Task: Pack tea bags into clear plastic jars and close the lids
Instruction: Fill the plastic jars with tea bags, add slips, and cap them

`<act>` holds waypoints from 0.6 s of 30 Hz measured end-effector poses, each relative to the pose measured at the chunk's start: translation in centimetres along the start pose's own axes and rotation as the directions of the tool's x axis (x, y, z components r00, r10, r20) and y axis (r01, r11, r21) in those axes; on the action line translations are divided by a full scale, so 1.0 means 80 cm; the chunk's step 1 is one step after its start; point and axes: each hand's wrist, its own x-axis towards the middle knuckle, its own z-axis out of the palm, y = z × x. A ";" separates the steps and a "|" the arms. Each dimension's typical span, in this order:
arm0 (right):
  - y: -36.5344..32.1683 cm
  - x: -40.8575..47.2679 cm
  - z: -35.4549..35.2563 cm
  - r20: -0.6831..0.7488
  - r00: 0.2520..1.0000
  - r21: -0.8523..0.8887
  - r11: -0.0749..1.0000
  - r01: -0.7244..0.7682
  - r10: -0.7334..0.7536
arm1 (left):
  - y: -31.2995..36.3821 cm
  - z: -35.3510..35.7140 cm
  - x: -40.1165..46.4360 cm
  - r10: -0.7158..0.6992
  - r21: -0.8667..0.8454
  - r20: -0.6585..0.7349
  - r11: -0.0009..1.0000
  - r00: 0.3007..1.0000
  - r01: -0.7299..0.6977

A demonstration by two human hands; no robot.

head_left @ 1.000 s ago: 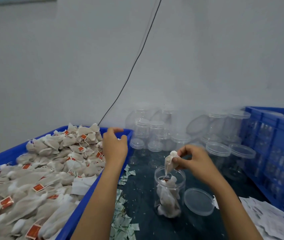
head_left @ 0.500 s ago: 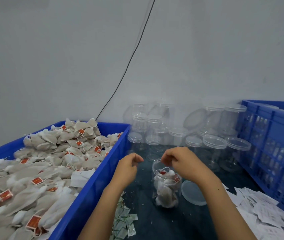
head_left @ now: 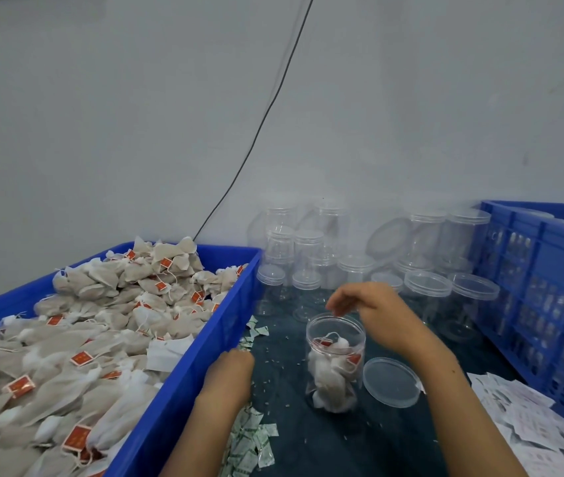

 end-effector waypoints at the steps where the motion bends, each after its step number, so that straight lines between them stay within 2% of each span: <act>1: 0.003 -0.001 -0.006 -0.056 0.998 0.050 0.999 0.005 -0.002 | -0.001 -0.001 -0.001 -0.011 -0.009 -0.006 1.000 1.000 0.011; 5: 0.015 -0.004 -0.020 -0.249 0.968 0.150 0.989 0.005 0.033 | -0.005 -0.004 -0.002 -0.049 -0.095 -0.035 0.994 0.998 0.046; 9: 0.018 -0.008 -0.021 -0.354 0.933 0.279 0.960 0.035 0.069 | -0.005 -0.010 -0.001 -0.048 -0.195 -0.048 0.980 0.998 0.037; 12: 0.021 -0.017 -0.023 -0.375 0.922 0.318 0.948 0.036 0.091 | -0.005 -0.015 -0.001 -0.037 -0.236 -0.065 0.972 0.997 0.021; 14: 0.028 -0.026 -0.026 -0.381 0.916 0.346 0.938 0.018 0.123 | -0.006 -0.018 -0.001 -0.022 -0.203 -0.046 0.979 0.999 0.013; 18: 0.050 -0.049 -0.017 -0.352 0.901 0.458 0.886 -0.070 0.253 | -0.008 -0.013 0.000 0.017 -0.181 0.021 0.983 1.000 -0.013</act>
